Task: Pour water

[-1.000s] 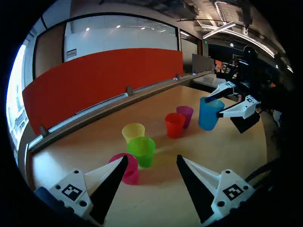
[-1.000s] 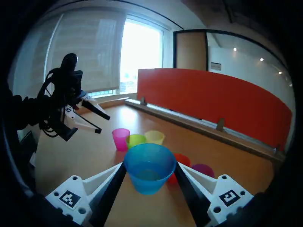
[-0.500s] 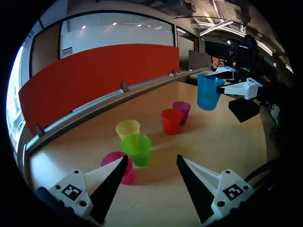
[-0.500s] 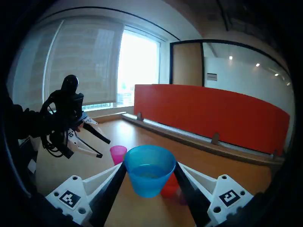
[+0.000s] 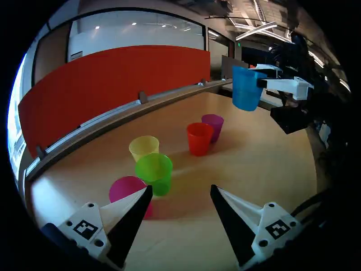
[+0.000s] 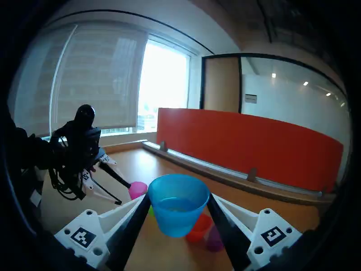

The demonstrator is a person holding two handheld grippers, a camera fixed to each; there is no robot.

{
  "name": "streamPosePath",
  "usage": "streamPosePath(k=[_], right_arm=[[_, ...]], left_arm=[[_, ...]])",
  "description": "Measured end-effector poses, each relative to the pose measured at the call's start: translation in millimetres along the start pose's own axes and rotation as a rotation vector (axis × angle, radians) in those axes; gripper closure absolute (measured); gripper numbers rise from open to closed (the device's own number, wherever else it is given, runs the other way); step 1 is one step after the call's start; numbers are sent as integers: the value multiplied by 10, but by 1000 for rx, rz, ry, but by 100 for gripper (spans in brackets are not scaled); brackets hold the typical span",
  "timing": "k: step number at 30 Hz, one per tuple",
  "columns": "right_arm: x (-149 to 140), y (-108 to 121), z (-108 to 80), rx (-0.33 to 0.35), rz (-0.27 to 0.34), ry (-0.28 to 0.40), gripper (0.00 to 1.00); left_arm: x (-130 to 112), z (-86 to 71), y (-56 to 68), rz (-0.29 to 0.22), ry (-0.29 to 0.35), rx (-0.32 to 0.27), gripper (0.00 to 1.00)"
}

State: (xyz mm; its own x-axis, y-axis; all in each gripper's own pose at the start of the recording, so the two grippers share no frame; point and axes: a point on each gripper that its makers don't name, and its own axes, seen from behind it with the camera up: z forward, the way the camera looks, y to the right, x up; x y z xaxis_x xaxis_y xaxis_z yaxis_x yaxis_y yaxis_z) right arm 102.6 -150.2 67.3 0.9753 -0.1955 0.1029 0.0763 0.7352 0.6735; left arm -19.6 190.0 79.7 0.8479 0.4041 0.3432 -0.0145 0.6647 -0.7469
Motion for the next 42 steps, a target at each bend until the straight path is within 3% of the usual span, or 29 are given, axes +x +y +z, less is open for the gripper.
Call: streamPosePath(k=[20,42], right_arm=[[46,111,-45,-22,-24,-13,9],[12,158,-32,-26,-39,-31,8]], left_arm=[[-225,245,3,6,-57,-15,5],[-278,464,-233,-3,-60,30,5]])
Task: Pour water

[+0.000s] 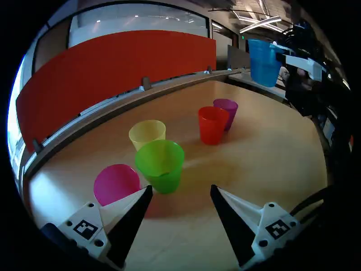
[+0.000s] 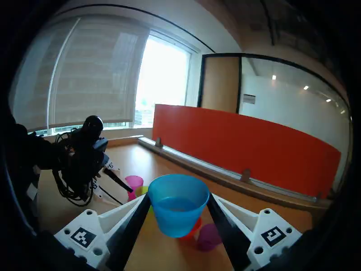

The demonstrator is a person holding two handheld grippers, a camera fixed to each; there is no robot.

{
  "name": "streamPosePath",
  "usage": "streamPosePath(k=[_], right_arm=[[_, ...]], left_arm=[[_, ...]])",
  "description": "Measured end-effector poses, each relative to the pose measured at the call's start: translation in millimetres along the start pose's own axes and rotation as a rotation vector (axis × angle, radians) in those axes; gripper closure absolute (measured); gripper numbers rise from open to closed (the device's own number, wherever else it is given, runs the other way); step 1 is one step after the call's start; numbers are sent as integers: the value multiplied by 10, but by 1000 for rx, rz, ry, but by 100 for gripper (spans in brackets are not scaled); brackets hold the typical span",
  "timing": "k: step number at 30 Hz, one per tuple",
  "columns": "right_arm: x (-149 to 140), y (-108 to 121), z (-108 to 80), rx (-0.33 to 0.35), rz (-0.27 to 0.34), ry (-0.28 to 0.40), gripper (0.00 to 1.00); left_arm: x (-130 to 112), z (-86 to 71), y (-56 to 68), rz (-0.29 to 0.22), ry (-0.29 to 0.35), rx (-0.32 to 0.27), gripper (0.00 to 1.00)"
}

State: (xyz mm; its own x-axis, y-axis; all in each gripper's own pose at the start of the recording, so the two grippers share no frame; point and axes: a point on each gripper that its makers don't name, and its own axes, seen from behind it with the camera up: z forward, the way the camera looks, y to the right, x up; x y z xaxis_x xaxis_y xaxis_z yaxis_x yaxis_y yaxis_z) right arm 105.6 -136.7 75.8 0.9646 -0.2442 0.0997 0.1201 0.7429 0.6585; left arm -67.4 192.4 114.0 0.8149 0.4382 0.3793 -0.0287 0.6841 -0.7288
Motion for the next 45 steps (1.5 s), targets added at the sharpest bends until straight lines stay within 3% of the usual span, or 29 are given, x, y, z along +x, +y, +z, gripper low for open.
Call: streamPosePath(k=[26,45], right_arm=[[-75,38,-12,-2,-5,-16,8],[-123,81,-15,-7,-4,-18,8]], left_arm=[[203,232,-246,-19,6,28,5],[273,397,-302,-22,4,32,5]])
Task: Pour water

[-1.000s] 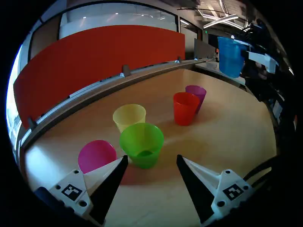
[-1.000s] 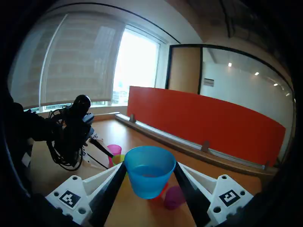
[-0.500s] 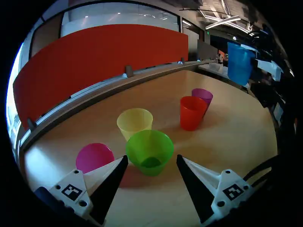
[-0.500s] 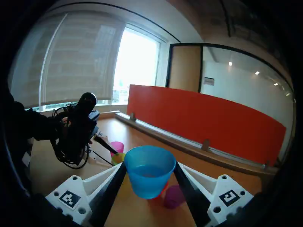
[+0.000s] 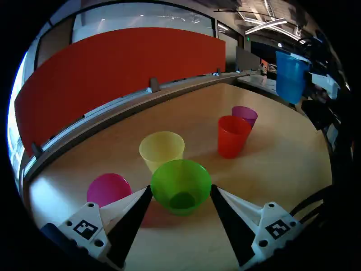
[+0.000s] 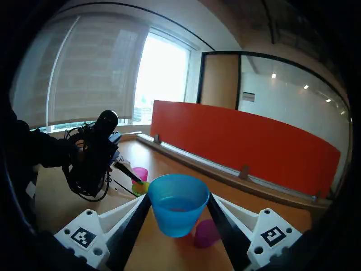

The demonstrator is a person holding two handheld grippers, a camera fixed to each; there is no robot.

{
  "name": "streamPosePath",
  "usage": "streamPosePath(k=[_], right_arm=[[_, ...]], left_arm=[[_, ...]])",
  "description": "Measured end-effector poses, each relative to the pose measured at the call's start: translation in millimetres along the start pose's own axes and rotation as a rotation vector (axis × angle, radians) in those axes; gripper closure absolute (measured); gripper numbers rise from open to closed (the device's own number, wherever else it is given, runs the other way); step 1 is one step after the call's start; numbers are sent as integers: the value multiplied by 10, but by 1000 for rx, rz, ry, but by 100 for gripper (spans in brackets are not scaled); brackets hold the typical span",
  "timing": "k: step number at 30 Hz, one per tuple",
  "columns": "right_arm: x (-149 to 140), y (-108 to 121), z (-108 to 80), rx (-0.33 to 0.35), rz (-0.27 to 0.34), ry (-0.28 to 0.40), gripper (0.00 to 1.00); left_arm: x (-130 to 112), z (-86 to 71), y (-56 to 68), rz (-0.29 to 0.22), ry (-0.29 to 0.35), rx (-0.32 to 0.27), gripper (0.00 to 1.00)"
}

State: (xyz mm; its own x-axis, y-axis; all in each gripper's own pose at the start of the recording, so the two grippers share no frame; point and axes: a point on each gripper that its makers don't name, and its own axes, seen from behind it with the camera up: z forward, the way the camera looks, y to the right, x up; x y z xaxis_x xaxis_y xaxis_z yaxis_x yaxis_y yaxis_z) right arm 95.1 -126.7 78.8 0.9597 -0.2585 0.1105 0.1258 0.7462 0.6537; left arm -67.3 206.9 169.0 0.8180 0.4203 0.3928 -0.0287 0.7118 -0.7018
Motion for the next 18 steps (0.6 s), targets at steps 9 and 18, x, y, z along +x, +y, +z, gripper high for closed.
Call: streamPosePath(k=[9,18], right_arm=[[-5,17,7,-2,1,1,8],[1,2,5,-2,2,2,8]], left_arm=[[5,44,2,-5,3,-1,5],[-9,64,-51,-26,7,15,13]])
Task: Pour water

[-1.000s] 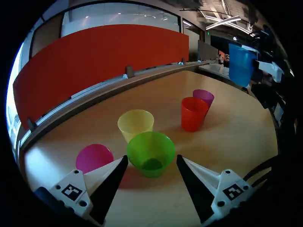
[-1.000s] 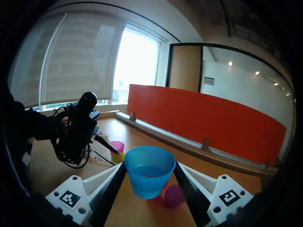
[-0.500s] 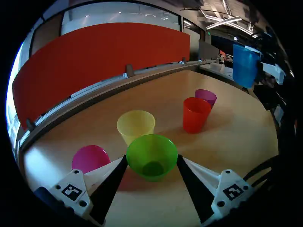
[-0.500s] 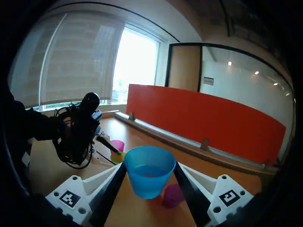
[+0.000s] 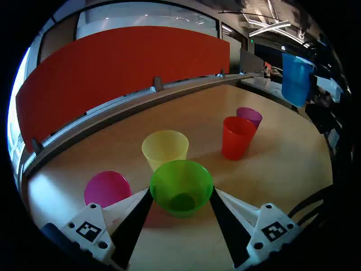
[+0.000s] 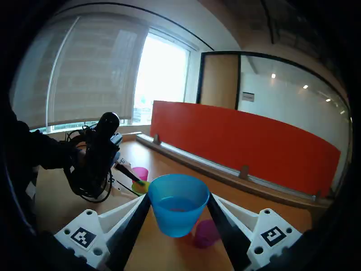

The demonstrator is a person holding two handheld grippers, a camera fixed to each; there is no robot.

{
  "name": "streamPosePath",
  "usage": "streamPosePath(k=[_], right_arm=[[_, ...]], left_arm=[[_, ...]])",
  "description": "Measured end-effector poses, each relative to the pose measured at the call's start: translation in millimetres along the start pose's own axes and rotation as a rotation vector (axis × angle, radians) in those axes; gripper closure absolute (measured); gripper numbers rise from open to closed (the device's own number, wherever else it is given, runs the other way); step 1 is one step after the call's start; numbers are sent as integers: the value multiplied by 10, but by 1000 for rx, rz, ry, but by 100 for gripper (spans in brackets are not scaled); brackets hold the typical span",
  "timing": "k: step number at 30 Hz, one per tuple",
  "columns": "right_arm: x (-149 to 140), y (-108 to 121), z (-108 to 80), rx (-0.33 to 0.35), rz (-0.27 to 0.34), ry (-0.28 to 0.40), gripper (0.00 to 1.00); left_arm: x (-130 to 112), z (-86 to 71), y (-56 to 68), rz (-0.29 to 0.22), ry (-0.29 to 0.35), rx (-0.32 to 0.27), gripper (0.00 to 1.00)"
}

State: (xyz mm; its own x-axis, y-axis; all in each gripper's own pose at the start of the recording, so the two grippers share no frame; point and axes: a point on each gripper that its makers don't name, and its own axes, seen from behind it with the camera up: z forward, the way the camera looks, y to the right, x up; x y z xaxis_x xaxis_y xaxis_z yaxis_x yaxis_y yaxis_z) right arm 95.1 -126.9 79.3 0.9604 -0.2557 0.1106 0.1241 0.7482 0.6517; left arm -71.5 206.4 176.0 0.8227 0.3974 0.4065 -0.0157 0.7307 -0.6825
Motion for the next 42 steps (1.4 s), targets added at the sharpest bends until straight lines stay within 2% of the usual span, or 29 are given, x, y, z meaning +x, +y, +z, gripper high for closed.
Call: streamPosePath(k=[6,16,27,33,42], right_arm=[[17,-3,1,-2,-1,1,9],[80,-79,0,3,-8,7,8],[159,-186,-33,12,-7,15,8],[187,-243,-66,14,4,24,9],[236,-309,-118,15,9,34,9]], left_arm=[[53,-49,-9,-7,21,-1,14],[219,-277,1,-3,69,6,14],[433,-678,64,10,148,32,14],[554,-913,135,-1,190,27,14],[789,-1233,216,12,252,35,14]])
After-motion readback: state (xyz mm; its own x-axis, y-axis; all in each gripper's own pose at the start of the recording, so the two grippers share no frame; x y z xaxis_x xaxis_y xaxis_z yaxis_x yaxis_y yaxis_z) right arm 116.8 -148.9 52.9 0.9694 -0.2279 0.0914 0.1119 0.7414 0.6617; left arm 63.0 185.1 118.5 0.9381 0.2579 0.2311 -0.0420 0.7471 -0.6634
